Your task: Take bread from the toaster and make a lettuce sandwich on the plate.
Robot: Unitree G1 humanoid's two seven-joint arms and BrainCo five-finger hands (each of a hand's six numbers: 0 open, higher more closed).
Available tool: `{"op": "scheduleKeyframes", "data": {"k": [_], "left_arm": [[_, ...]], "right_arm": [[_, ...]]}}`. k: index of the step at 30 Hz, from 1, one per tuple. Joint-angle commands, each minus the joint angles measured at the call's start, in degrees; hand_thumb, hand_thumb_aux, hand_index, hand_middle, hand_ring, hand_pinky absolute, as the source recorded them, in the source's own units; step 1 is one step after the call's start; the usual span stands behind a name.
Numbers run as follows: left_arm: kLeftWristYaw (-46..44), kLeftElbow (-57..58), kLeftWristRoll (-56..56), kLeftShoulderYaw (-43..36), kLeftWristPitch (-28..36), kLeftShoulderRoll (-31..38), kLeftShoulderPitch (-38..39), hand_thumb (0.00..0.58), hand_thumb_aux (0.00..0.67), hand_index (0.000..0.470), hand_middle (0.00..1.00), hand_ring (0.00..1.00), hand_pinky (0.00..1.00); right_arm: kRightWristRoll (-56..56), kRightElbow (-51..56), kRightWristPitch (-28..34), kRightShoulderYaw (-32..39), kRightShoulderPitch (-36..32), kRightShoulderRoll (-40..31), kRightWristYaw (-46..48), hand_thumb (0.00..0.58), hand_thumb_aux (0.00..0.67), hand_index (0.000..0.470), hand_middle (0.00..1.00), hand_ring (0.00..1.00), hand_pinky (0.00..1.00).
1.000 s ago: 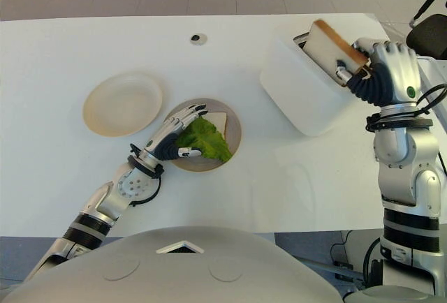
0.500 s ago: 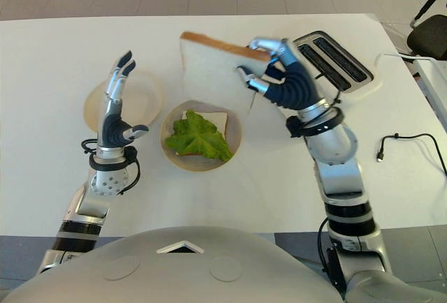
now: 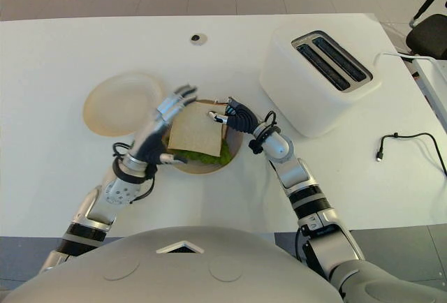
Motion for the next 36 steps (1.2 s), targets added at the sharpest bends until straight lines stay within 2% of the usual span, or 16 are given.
{"op": "scheduleKeyframes", "data": {"k": [1,5,6,7,8,15,17,18,19,20,21,22,26,28,32,36], "left_arm": [[-10.0,8.3,3.7,-5.4,4.1,4.8,-0.4,0.183,0.116,0.081,0.0,0.0,0.0],[-11.8,12.5,3.5,-6.6,7.8,5.6,-1.8,0.083,0.05,0.035,0.0,0.0,0.0],[-12.1,13.1,2.8,-6.6,8.5,5.7,-1.8,0.079,0.047,0.033,0.0,0.0,0.0],[-12.4,13.6,2.4,-6.9,8.9,5.8,-1.7,0.045,0.026,0.018,0.0,0.0,0.0],[-12.9,14.2,1.7,-7.3,9.0,5.9,-1.6,0.049,0.029,0.02,0.0,0.0,0.0],[-15.1,14.0,-1.5,-8.4,10.3,6.7,-2.0,0.066,0.039,0.028,0.0,0.0,0.0],[-13.4,13.5,-1.8,-7.6,10.7,5.6,-3.2,0.209,0.134,0.094,0.0,0.0,0.0],[-11.7,13.1,-2.5,-7.0,10.2,4.2,-4.3,0.436,0.336,0.236,0.0,0.0,0.0],[-10.1,12.5,-3.4,-6.6,9.2,2.9,-5.1,0.458,0.363,0.254,0.0,0.0,0.0],[-9.2,11.3,-6.3,-6.3,7.5,1.1,-5.6,0.549,0.515,0.361,0.01,0.01,0.01],[-9.6,9.1,-13.1,-6.3,5.1,-1.3,-5.6,0.58,0.67,0.47,1.0,1.0,1.0],[-10.6,6.3,-21.2,-7.0,2.7,-3.2,-5.5,0.58,0.67,0.47,1.0,1.0,1.0],[-21.6,-7.4,-54.1,-13.0,0.0,-3.4,-2.5,0.58,0.67,0.47,1.0,1.0,1.0],[-27.6,-12.1,-62.5,-14.6,1.5,0.2,0.1,0.58,0.67,0.47,1.0,1.0,1.0],[-38.3,-16.0,-68.6,-13.5,5.0,10.2,6.9,0.58,0.67,0.47,1.0,1.0,1.0],[-48.0,-13.1,-61.5,-14.4,8.4,20.7,14.8,0.58,0.67,0.47,1.0,1.0,1.0]], "right_arm": [[-2.0,1.4,0.0,-0.4,-0.8,-0.4,-0.6,0.58,0.67,0.47,1.0,1.0,1.0],[-2.9,2.1,-0.8,-0.3,-1.2,0.2,-1.2,0.58,0.67,0.47,1.0,1.0,1.0],[-3.2,2.0,-1.1,-0.4,-1.2,0.1,-1.7,0.56,0.547,0.383,1.0,1.0,1.0],[-3.7,1.6,-1.8,-1.0,-1.1,-0.1,-3.0,0.014,0.008,0.006,0.74,0.74,0.74],[-4.8,0.8,-3.3,-2.2,-1.1,-0.3,-5.7,0.0,0.0,0.0,0.0,0.0,0.0],[-18.2,-6.7,-6.9,-12.7,0.2,-2.9,-28.8,0.0,0.0,0.0,0.0,0.0,0.0],[-19.5,-10.5,-7.8,-12.5,2.6,-2.8,-29.6,0.0,0.0,0.0,0.0,0.0,0.0],[-19.3,-11.8,-8.1,-11.1,3.8,-2.6,-28.1,0.0,0.0,0.0,0.0,0.0,0.0],[-18.3,-12.4,-8.4,-9.7,4.8,-2.4,-26.3,0.0,0.0,0.0,0.0,0.0,0.0],[-16.8,-13.0,-8.3,-8.2,5.7,-2.3,-23.8,0.0,0.0,0.0,0.51,0.51,0.51],[-14.7,-13.7,-8.5,-6.6,6.7,-2.5,-20.9,0.281,0.189,0.133,1.0,1.0,1.0],[-10.0,-15.1,-8.5,-5.0,8.0,-2.7,-16.8,0.58,0.67,0.47,1.0,1.0,1.0],[6.7,-23.4,-7.8,-1.0,12.9,-5.3,-3.4,0.58,0.67,0.47,1.0,1.0,1.0],[14.1,-26.2,-8.0,3.6,15.9,-8.4,5.1,0.58,0.67,0.47,1.0,1.0,1.0],[20.6,-26.6,-13.7,14.6,22.7,-17.3,21.8,0.58,0.67,0.47,1.0,1.0,1.0],[21.9,-26.7,-14.7,16.5,25.7,-23.3,30.1,0.58,0.67,0.47,1.0,1.0,1.0]]}}
